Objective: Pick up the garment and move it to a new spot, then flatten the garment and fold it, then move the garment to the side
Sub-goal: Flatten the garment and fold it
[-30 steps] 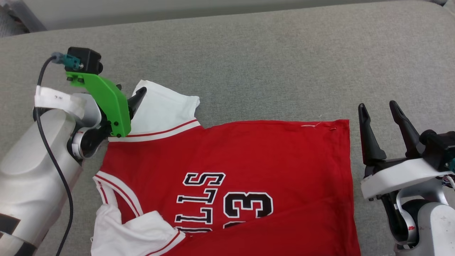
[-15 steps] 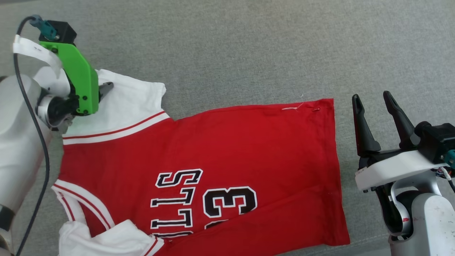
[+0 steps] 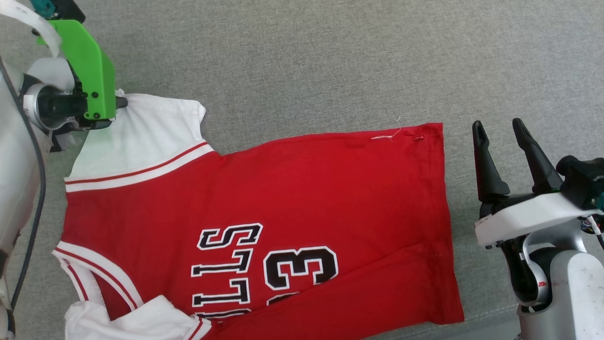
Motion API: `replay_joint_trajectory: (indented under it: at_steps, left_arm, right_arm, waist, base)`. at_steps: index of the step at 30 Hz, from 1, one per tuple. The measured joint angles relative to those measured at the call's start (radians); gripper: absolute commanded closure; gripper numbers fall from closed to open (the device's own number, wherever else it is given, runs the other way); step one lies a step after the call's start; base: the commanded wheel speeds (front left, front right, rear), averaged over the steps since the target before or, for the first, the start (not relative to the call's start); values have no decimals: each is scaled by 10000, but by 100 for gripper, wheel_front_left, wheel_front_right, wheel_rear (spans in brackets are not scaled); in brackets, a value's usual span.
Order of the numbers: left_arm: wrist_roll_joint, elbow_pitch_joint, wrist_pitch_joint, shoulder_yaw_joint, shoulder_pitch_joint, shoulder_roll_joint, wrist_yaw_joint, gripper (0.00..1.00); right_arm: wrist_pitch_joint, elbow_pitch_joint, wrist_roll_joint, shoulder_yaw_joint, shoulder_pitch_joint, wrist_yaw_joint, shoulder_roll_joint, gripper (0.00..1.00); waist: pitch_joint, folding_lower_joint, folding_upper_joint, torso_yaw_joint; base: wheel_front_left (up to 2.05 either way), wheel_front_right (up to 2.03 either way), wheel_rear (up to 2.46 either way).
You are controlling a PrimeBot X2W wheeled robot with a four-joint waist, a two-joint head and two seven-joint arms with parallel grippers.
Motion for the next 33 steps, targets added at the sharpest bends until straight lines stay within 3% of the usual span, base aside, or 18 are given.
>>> replay_joint_trajectory:
  at_steps: [7, 13, 19, 33]
  left_arm:
    - [111, -169, -303, -151, 59, -128, 4, 100]
    - [244, -458, -708, -307, 169, -366, 2, 100]
    - [307, -901, -1060, -313, 145, -395, 0, 100]
    - [493, -2011, -1534, -314, 141, -403, 25, 100]
  right_arm:
    - [1183, 504, 947, 251, -389, 0, -525, 0]
    - [3448, 1254, 2245, 512, -861, 0, -1776, 0]
    - [5388, 1789, 3122, 794, -1200, 0, -2558, 0]
    - [7365, 2945, 3653, 2255, -2857, 0, -3323, 0]
  waist:
    - [-279, 0, 0, 140]
    - [-733, 1, 0, 358]
    - [-1085, 0, 0, 768]
    - [-935, 1, 0, 1779]
  base:
    - [0, 0, 0]
    - [0, 0, 0]
    - [0, 0, 0]
    - [0, 0, 0]
